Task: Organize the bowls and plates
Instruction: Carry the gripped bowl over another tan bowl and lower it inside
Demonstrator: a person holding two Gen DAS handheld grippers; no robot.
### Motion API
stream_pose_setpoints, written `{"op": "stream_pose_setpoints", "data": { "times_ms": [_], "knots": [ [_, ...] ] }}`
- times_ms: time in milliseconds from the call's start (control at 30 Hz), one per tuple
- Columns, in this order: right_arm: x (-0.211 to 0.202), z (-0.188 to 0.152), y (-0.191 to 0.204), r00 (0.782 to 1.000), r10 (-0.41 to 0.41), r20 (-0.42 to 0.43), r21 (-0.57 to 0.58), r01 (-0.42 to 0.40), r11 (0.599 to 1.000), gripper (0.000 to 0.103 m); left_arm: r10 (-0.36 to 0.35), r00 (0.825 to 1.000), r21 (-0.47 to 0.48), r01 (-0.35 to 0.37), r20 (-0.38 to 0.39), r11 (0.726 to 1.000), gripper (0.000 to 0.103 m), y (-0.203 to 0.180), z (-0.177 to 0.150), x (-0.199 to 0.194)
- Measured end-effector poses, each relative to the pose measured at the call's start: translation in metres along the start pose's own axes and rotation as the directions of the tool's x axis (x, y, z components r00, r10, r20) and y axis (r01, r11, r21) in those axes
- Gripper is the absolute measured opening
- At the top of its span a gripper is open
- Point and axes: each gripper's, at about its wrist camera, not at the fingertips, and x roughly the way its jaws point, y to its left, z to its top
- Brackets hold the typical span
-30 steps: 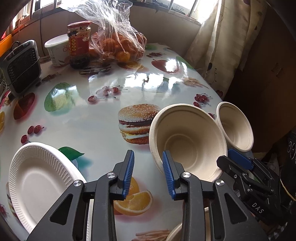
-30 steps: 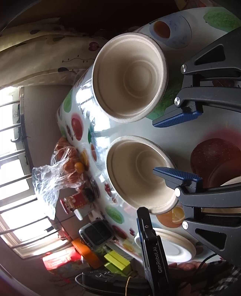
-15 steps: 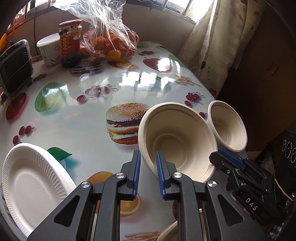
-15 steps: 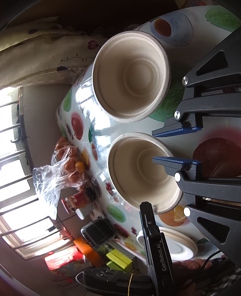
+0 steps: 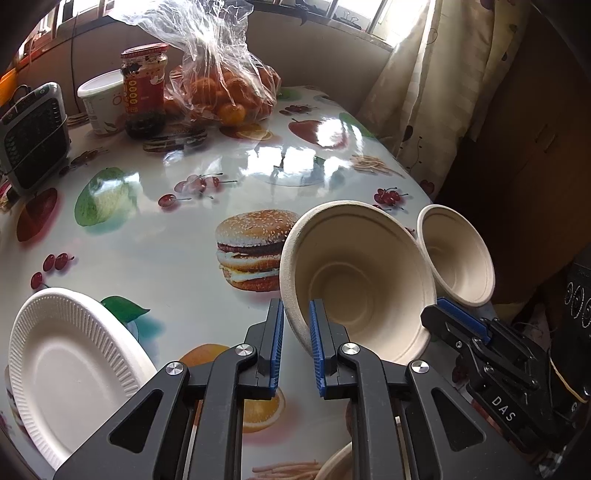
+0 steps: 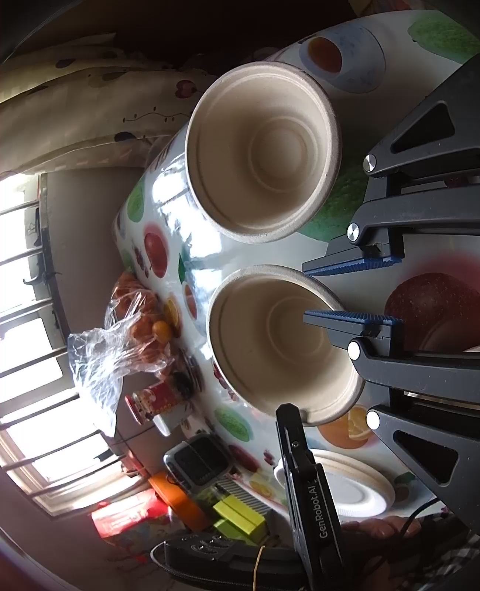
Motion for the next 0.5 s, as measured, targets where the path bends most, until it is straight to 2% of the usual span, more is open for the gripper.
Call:
{"op": "stream_pose_setpoints", "data": {
  "times_ms": [500],
  "knots": [
    [-0.028, -0.001, 0.006, 0.999, 0.008, 0.044, -0.002, -0.008, 1.0, 0.019, -0.023, 0.999, 0.012, 0.023, 0.033, 1.0, 0.015, -0.004, -0.006, -0.019]
  ]
}}
